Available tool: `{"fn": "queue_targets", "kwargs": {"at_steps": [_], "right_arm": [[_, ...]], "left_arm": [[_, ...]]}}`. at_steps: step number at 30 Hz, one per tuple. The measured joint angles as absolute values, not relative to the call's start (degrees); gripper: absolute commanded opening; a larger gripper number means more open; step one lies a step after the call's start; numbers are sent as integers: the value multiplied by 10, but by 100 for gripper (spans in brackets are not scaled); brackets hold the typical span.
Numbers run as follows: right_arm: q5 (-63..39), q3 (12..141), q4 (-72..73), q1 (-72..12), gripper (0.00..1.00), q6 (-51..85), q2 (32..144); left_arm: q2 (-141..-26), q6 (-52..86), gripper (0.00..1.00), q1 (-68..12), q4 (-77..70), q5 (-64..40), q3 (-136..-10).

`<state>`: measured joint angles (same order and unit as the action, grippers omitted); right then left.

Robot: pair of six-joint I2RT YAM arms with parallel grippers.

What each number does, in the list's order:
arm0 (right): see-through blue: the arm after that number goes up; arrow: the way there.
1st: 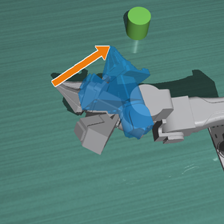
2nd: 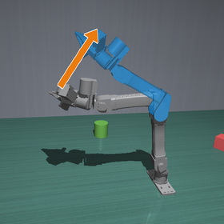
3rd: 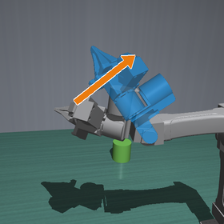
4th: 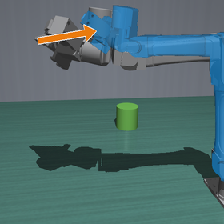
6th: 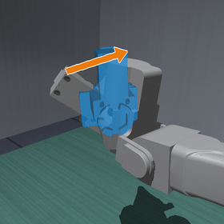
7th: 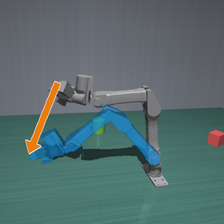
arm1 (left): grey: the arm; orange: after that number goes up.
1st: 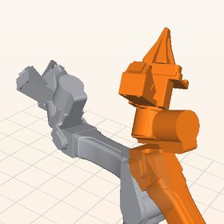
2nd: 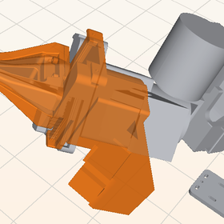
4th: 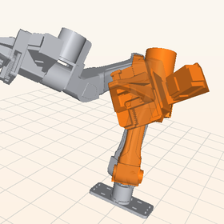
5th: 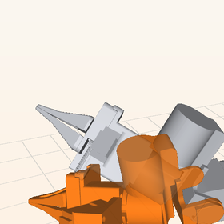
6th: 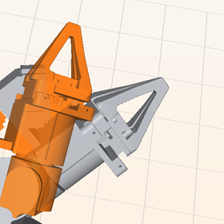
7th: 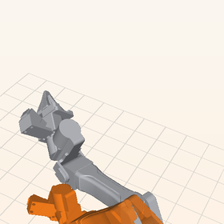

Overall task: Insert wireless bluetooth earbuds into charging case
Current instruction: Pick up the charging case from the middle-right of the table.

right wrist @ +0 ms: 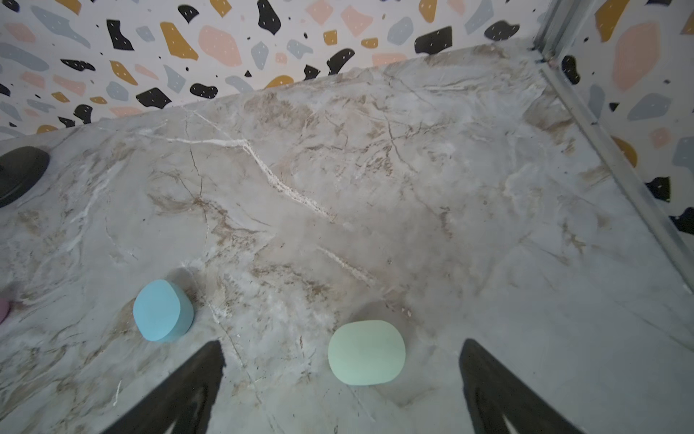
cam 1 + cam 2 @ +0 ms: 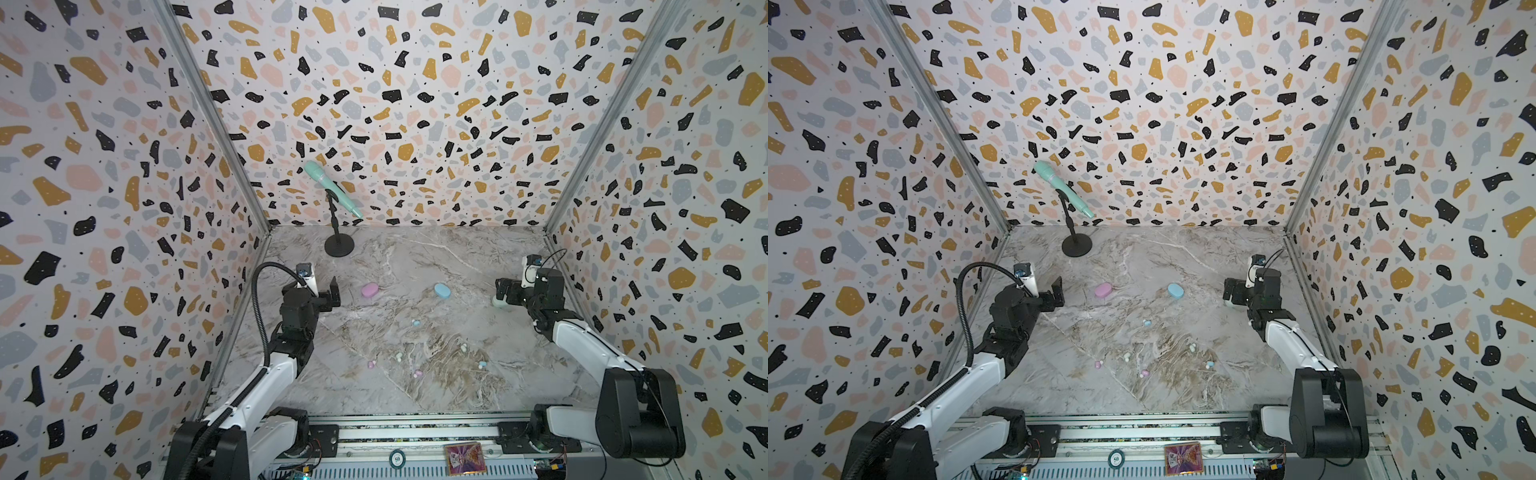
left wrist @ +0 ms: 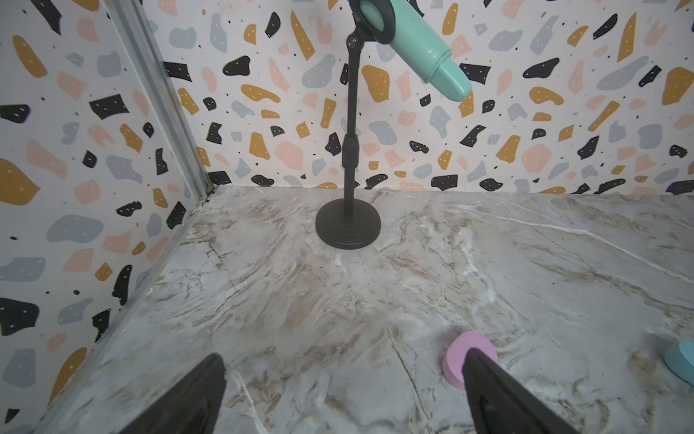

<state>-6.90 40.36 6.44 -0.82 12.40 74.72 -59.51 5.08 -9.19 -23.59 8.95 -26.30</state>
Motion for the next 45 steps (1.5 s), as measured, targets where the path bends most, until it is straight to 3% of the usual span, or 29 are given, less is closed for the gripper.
{"fn": "queue_targets", "kwargs": {"at_steps": [19, 32, 45], "right_arm": [[-115, 594, -157, 36, 89, 107, 956], [-56, 644, -216, -7, 86, 87, 1014], [-30, 681, -259, -20, 76, 83, 1047]], "left_arm": [[-614, 93, 100, -125, -211, -17, -281], [-627, 90, 100, -135, -205, -30, -282], [-628, 84, 100, -140, -188, -30, -298]]}}
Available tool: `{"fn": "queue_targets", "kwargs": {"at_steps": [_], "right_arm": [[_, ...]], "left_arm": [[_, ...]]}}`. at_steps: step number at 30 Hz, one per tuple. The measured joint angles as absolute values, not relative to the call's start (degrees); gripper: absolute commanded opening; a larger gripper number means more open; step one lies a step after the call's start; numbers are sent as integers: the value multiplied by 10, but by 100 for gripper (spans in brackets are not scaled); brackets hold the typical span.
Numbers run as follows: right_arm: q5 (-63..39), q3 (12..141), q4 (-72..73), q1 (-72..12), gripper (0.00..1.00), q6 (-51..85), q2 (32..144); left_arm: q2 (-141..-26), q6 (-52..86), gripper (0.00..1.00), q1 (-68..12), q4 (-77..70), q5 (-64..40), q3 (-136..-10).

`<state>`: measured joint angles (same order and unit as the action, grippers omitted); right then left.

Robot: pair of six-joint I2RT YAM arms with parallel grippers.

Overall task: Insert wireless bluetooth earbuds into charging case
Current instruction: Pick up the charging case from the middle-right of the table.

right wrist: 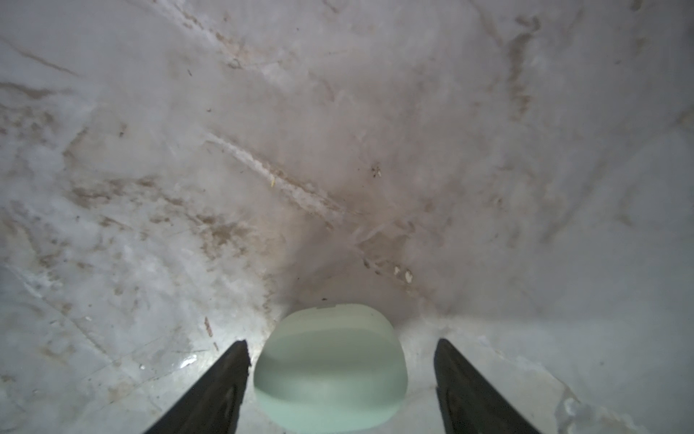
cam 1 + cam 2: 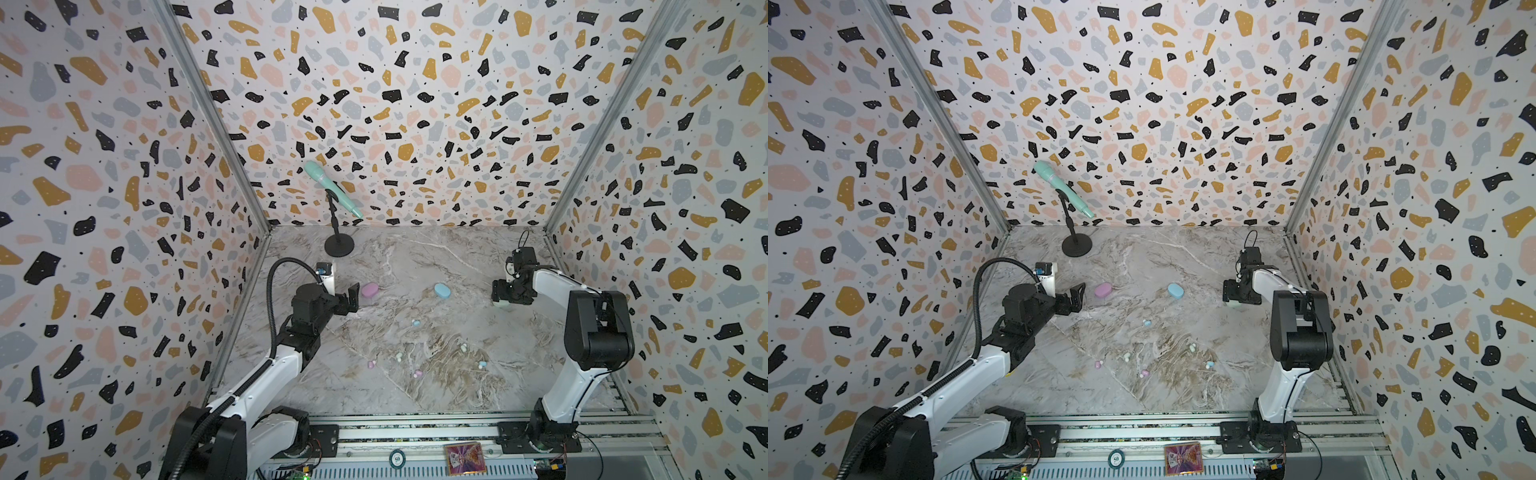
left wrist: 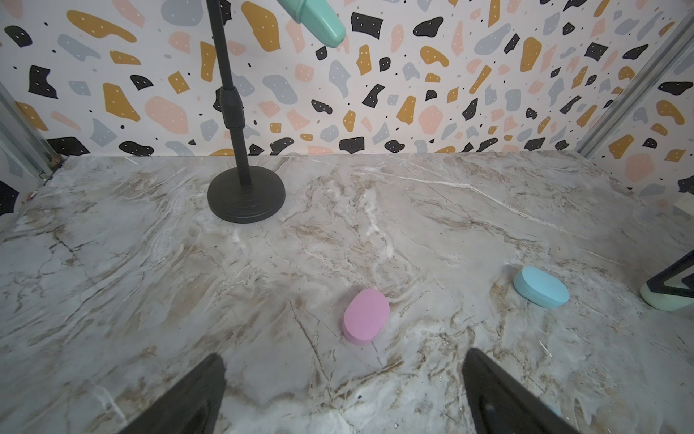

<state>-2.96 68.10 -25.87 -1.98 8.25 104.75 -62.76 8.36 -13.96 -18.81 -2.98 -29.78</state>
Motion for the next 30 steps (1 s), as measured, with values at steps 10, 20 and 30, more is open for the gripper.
{"fn": "queue_targets", "kwargs": {"at_steps": [10, 20, 30], "right_arm": [[-19, 701, -280, -32, 72, 78, 1069], [-18, 706, -294, -32, 66, 76, 1070], [-21, 708, -295, -32, 64, 74, 1073]], "left_arm": [[-628, 80, 100, -141, -175, -30, -298], [-629, 75, 100, -143, -171, -30, -300], [-629, 71, 100, -143, -170, -30, -301]]}}
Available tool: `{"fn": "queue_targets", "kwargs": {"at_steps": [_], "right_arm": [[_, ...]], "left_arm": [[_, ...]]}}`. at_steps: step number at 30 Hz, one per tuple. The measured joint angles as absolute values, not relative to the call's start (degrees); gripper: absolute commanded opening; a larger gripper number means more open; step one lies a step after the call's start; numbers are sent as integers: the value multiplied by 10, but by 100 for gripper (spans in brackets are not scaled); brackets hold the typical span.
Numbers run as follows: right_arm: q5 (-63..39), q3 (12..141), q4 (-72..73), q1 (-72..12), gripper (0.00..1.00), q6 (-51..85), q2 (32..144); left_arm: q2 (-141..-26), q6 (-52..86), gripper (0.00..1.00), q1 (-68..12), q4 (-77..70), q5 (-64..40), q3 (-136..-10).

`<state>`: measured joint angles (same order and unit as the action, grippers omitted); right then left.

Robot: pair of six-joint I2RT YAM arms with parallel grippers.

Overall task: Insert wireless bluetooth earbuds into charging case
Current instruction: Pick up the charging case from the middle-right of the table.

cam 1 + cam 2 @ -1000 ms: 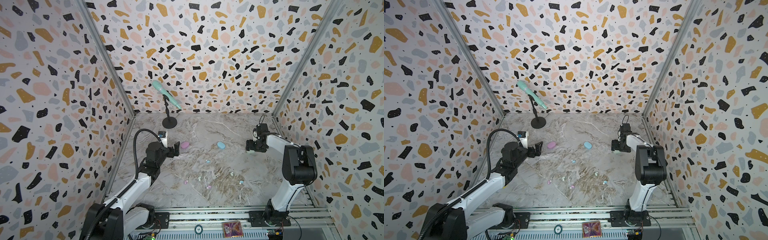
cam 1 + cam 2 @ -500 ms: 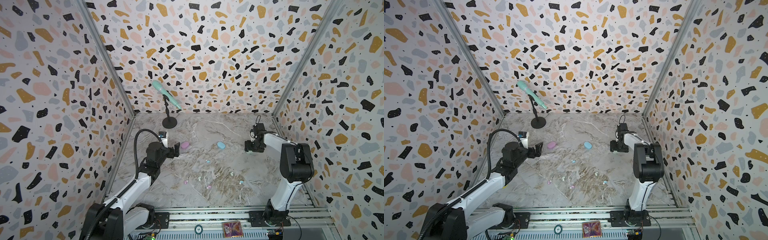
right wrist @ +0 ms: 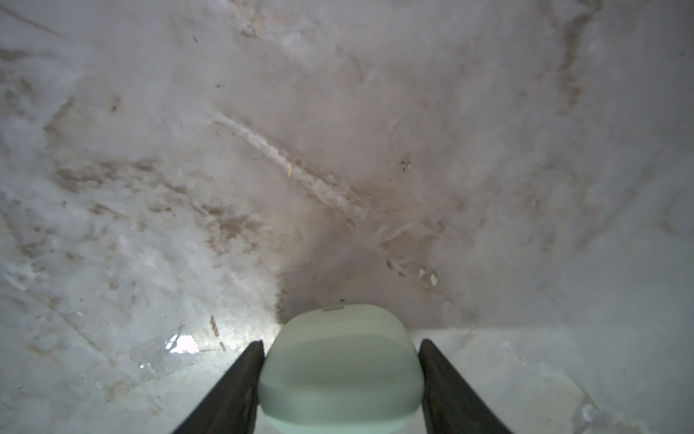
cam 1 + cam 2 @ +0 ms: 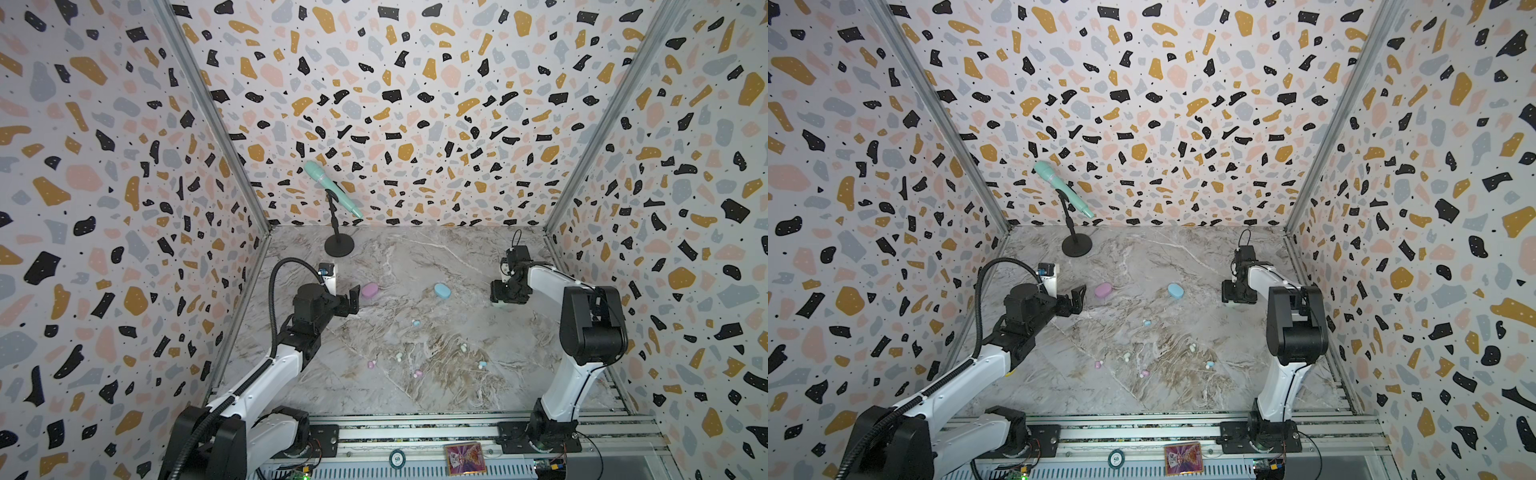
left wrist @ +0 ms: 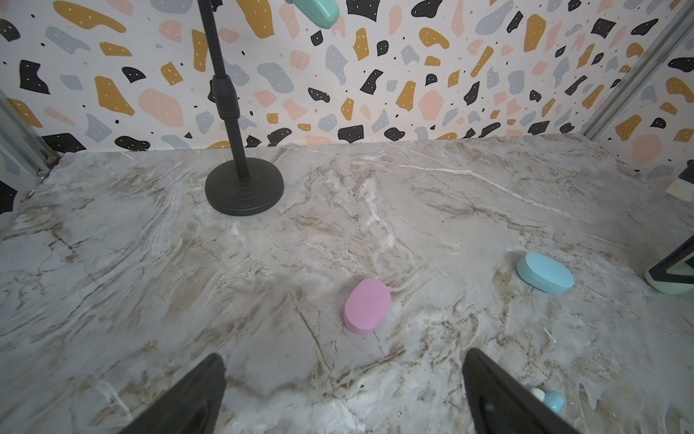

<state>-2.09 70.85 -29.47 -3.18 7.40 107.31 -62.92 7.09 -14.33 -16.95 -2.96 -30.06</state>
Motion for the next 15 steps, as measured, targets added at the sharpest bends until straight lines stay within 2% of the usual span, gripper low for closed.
{"fn": "queue_targets", "kwargs": {"at_steps": [8, 15], "right_arm": [[-23, 711, -295, -32, 55, 74, 1074], [-29, 711, -300, -43, 54, 75, 1070]], "left_arm": [[-629, 70, 100, -146, -166, -29, -301], [-631, 68, 100, -168, -168, -30, -301]]}}
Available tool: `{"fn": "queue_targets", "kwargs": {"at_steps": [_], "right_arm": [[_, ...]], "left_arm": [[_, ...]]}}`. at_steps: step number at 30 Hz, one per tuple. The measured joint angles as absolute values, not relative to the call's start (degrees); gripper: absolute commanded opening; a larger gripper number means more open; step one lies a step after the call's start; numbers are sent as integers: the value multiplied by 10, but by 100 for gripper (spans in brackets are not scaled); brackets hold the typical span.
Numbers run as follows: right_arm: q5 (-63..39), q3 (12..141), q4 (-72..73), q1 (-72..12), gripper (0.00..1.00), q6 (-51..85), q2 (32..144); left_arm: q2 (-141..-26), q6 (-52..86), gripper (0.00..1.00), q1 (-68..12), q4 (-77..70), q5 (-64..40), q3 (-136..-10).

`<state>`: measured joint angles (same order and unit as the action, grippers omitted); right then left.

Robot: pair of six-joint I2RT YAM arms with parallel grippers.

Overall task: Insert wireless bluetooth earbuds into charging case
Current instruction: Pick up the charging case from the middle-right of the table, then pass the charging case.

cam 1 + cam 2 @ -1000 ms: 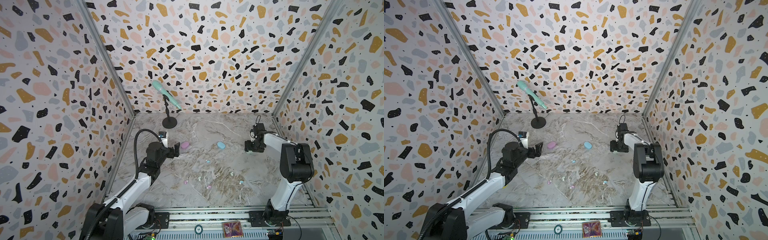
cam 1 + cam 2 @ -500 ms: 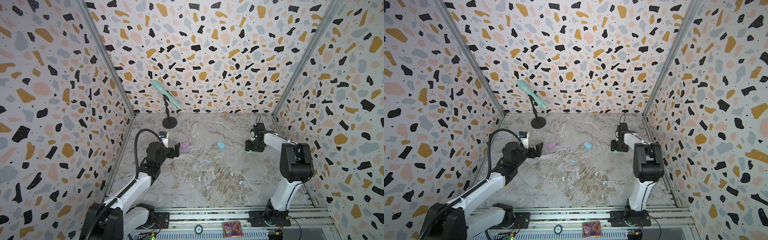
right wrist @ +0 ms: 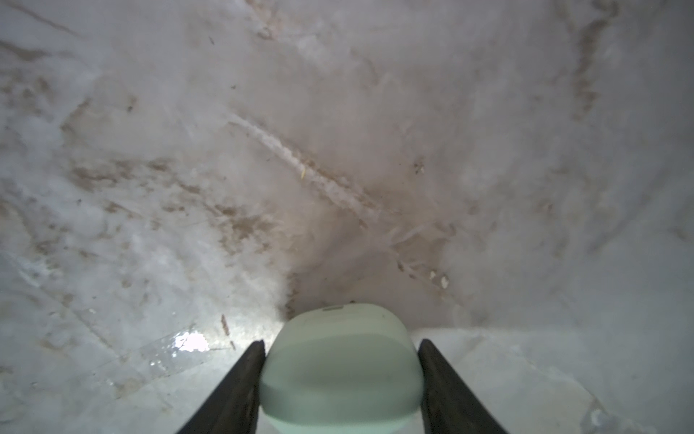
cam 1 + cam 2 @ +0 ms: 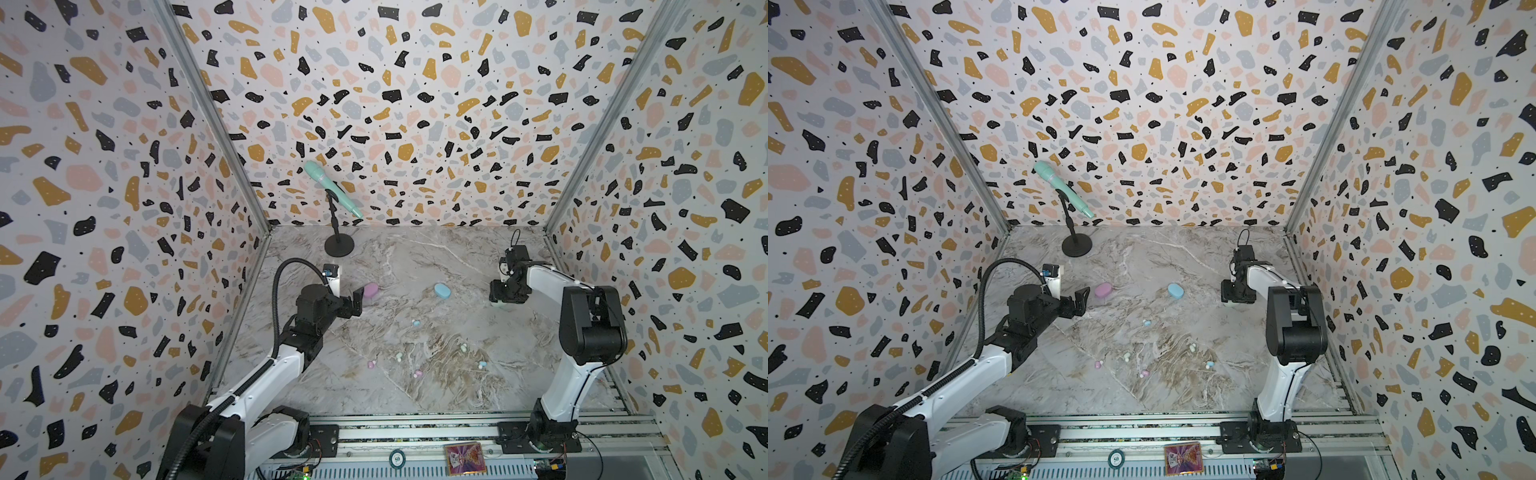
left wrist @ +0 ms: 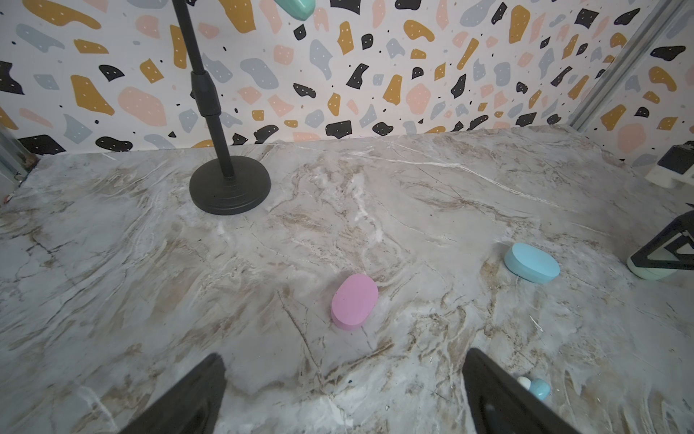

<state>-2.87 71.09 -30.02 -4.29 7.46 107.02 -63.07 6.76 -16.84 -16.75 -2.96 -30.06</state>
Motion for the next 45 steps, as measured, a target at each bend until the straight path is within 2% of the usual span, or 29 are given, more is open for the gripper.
{"fn": "queue_targets", "kwargs": {"at_steps": [12, 17, 25, 33, 45], "right_arm": [[-59, 712, -374, -121, 54, 77, 922], [-82, 734, -422, -180, 54, 80, 882], [-119, 792, -483, -285, 54, 94, 868], [-143, 829, -524, -352, 54, 116, 865], [-161, 832, -529, -380, 54, 171, 865]], "left_arm": [[-676, 13, 100, -284, -219, -41, -304], [-711, -24, 100, -326, -269, -65, -310], [-736, -81, 100, -382, -380, -138, -302], [-752, -109, 100, -410, -415, -196, -301], [-778, -119, 97, -457, -481, -162, -295]]}}
